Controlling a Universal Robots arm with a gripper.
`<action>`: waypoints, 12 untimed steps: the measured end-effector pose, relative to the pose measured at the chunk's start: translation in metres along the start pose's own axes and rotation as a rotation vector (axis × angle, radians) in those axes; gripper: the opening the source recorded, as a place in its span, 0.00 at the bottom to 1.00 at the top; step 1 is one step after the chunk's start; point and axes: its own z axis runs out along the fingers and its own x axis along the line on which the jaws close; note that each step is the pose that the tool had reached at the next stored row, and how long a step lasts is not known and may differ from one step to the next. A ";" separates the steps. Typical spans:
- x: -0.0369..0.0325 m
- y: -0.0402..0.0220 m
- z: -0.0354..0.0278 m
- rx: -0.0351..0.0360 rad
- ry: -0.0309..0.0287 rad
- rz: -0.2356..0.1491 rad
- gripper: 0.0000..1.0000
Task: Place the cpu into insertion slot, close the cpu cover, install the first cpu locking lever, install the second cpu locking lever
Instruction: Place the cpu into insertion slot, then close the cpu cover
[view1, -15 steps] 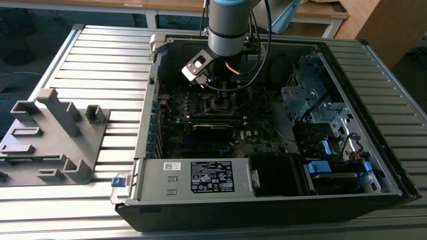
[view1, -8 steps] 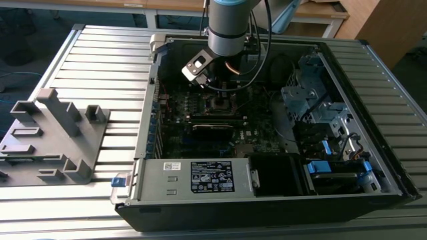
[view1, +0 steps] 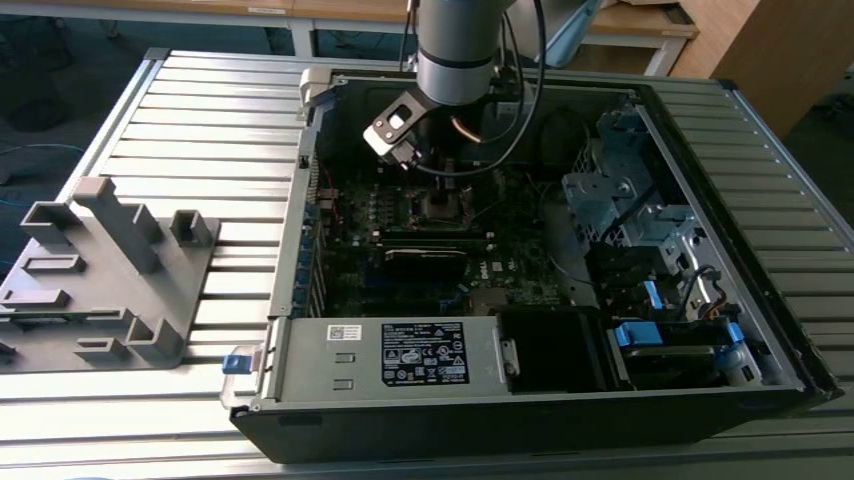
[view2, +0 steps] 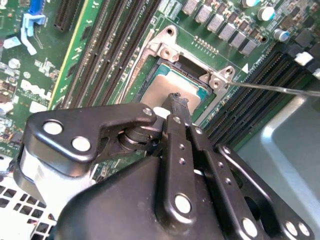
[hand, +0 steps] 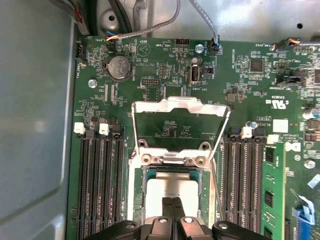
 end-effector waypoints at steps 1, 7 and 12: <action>0.0000 0.0000 -0.0011 0.0000 0.0000 0.000 0.11; 0.0000 0.0001 -0.0027 0.0000 0.0000 0.000 0.11; 0.0001 0.0001 -0.0052 0.0000 -0.0001 0.000 0.11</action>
